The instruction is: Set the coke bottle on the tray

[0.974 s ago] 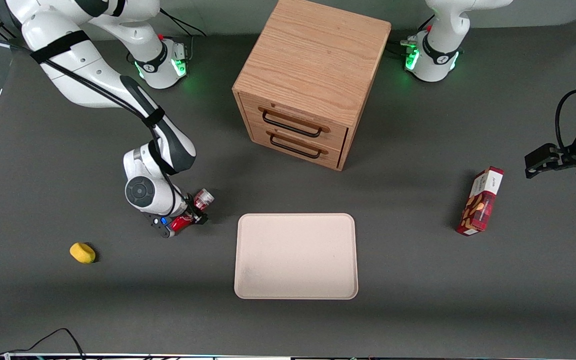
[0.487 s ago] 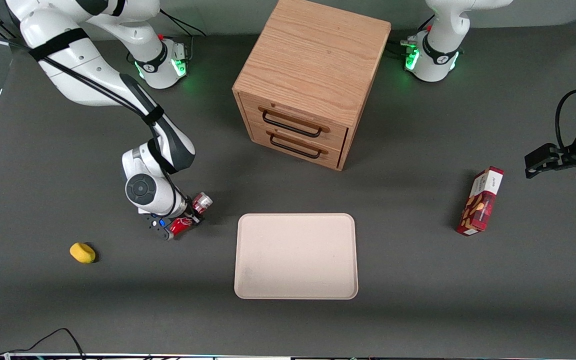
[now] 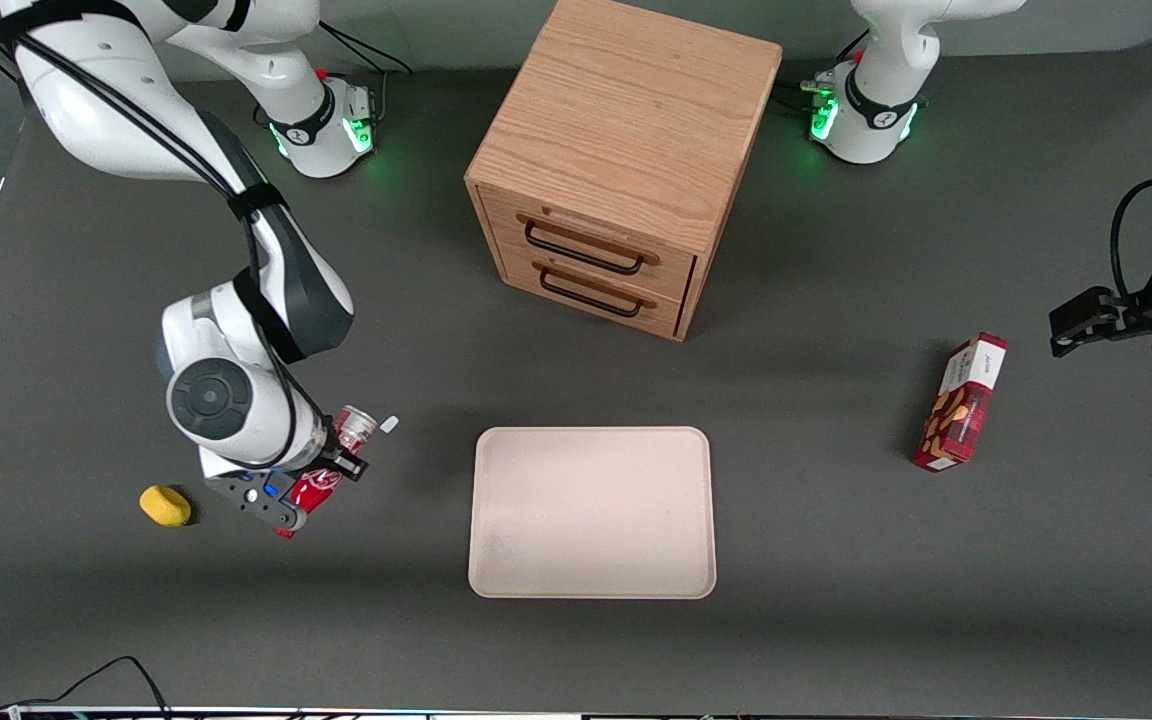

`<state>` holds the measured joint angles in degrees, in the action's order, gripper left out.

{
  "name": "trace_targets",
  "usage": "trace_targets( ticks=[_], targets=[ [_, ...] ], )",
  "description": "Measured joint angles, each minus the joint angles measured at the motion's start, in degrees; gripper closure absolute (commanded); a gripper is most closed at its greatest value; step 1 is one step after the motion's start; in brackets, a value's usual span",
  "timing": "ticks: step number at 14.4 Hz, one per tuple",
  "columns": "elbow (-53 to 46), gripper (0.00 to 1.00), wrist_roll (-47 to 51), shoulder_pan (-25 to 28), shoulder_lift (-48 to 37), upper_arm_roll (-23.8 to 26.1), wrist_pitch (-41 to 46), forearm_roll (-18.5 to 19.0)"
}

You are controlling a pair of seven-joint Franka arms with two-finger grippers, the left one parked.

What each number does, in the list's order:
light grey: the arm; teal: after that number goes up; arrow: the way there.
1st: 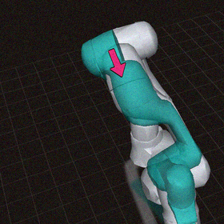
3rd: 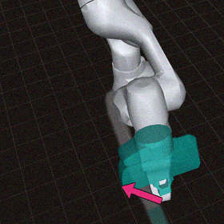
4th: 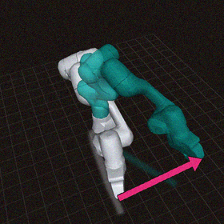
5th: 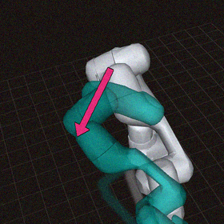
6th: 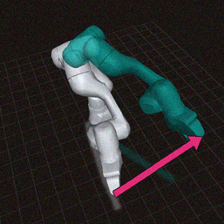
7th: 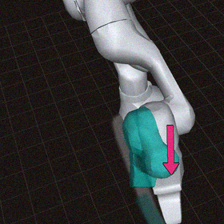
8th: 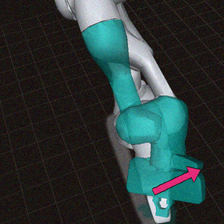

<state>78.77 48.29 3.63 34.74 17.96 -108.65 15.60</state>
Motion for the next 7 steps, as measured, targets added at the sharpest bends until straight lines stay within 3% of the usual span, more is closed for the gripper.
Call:
trace_targets(
  ticks=[3, 7],
  targets=[
    [-9.6, 0.86, -8.3, 4.0, 4.2, 1.1, 1.8, 0.0],
    [-19.7, 0.91, -12.2, 7.8, 15.5, 3.6, 0.3, 0.0]
  ],
)
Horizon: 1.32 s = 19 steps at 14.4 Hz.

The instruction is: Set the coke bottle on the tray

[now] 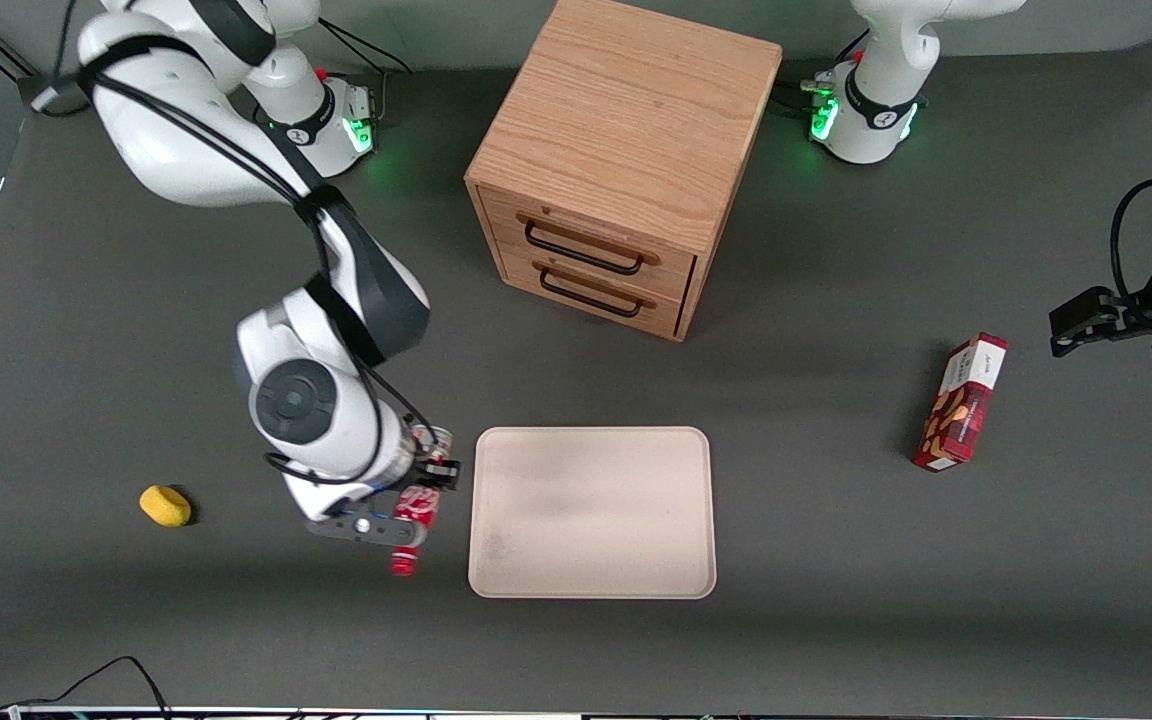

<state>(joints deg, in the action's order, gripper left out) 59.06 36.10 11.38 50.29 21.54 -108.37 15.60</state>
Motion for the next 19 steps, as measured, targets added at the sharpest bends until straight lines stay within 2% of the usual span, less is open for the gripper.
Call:
trace_targets(
  ticks=[1, 5, 8, 13, 15, 16, 17, 18, 19],
  targets=[
    [-1.3, 0.96, -1.9, 0.2, 2.7, 0.4, -1.8, 0.0],
    [-3.5, 0.96, -4.7, 1.0, 9.7, 0.9, -5.4, 0.1],
    [-3.7, 0.94, -5.0, 2.4, 11.8, 0.9, -5.6, 1.9],
    [-3.7, 0.63, -5.0, 4.7, 13.5, -0.9, -6.7, 2.8],
    [-3.8, 0.38, -5.0, 4.9, 13.9, -1.3, -7.5, 2.8],
    [-3.8, 0.32, -5.0, 4.9, 14.1, -1.4, -7.7, 2.8],
    [-3.9, 0.07, -5.0, 4.9, 14.2, -1.5, -7.8, 2.8],
    [-4.1, 0.00, -5.0, 4.9, 14.3, -1.6, -7.8, 2.8],
    [-4.3, 0.00, -5.0, 5.0, 14.3, -1.6, -7.8, 2.8]
  ],
)
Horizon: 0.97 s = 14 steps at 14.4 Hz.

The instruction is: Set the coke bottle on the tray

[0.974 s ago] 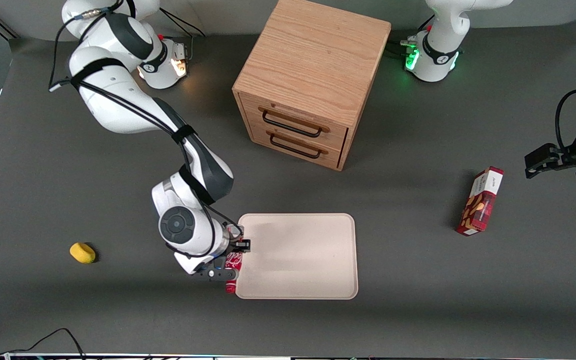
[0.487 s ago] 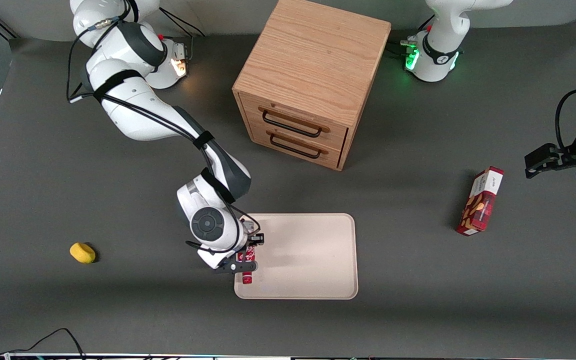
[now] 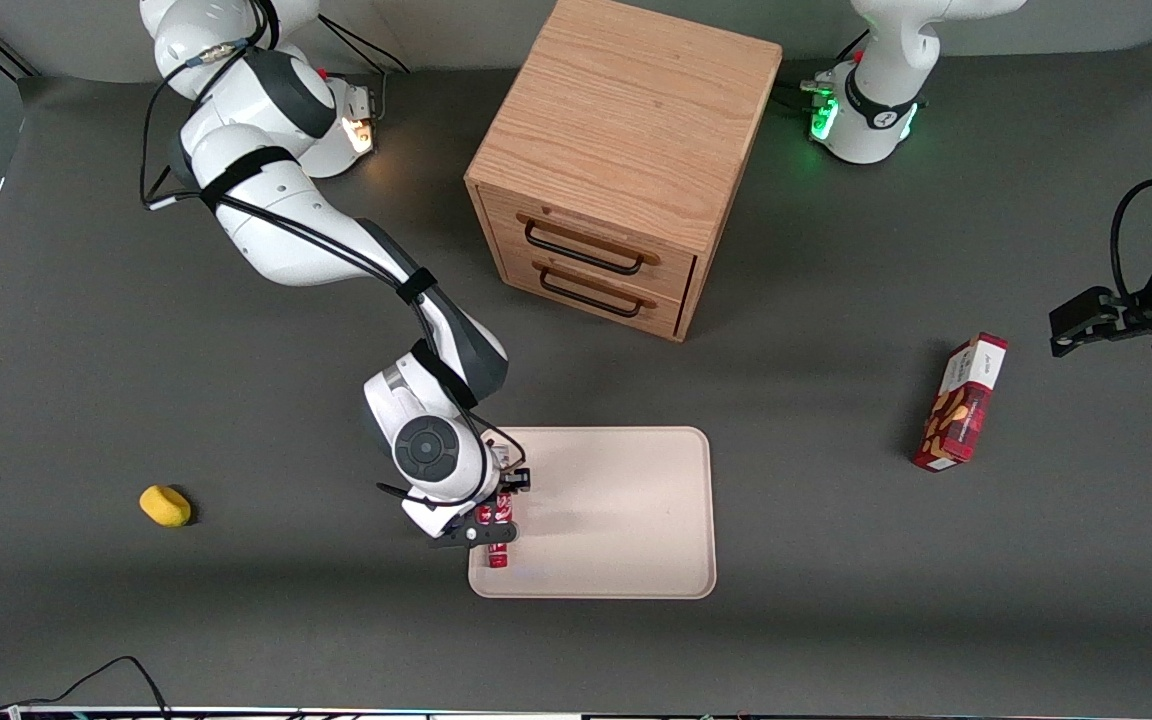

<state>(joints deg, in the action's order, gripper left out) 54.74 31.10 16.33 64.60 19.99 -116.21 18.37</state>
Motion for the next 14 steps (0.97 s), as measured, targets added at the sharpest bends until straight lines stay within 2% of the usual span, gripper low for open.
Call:
trace_targets(
  ticks=[14],
  targets=[
    [-0.9, 0.00, 0.0, 0.0, 0.0, 0.0, -0.8, 0.0]
  ],
)
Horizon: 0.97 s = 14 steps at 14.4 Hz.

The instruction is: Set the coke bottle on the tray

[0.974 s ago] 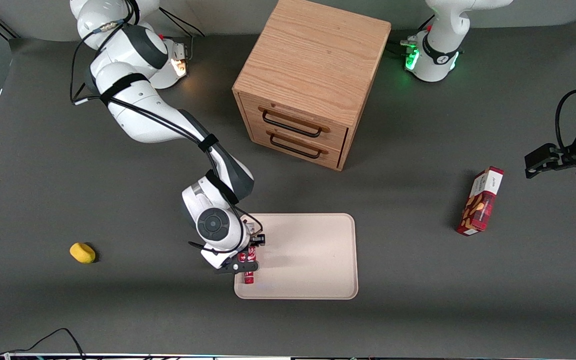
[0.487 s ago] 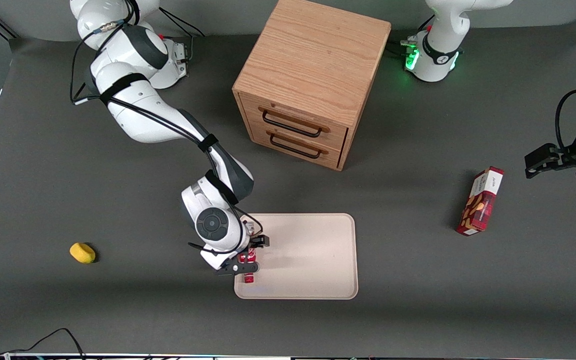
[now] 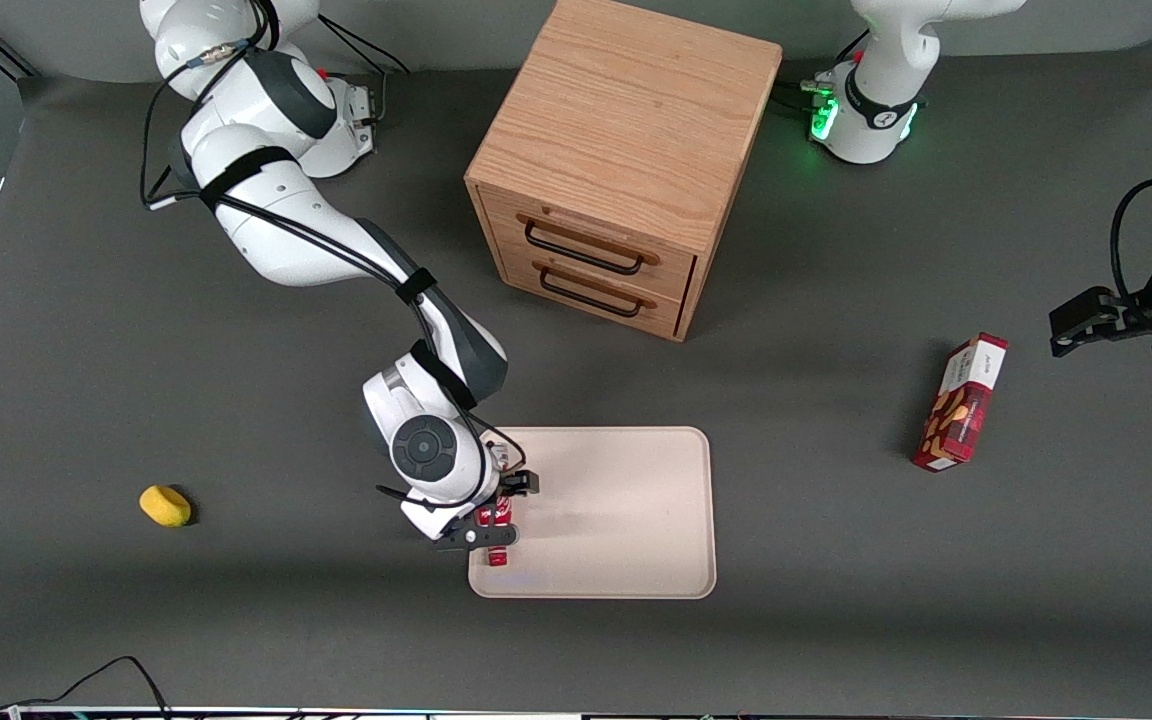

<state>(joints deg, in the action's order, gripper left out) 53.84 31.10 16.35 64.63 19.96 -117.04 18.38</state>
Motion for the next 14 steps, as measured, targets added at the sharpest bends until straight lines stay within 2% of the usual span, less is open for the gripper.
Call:
trace_targets(
  ticks=[4, 6, 8, 13, 14],
  targets=[
    [-1.7, 0.00, 0.1, -0.9, -3.5, 0.0, 2.2, -0.1],
    [0.7, 0.00, 0.1, -3.4, -8.4, 0.0, 3.8, -1.6],
    [7.8, 0.00, -0.1, -7.7, -15.6, 0.1, 3.7, -4.3],
    [35.3, 0.00, -3.9, -18.2, -39.3, 0.5, 1.2, -5.8],
    [39.8, 0.00, -6.2, -20.1, -43.9, 0.5, 1.2, -7.2]
  ],
)
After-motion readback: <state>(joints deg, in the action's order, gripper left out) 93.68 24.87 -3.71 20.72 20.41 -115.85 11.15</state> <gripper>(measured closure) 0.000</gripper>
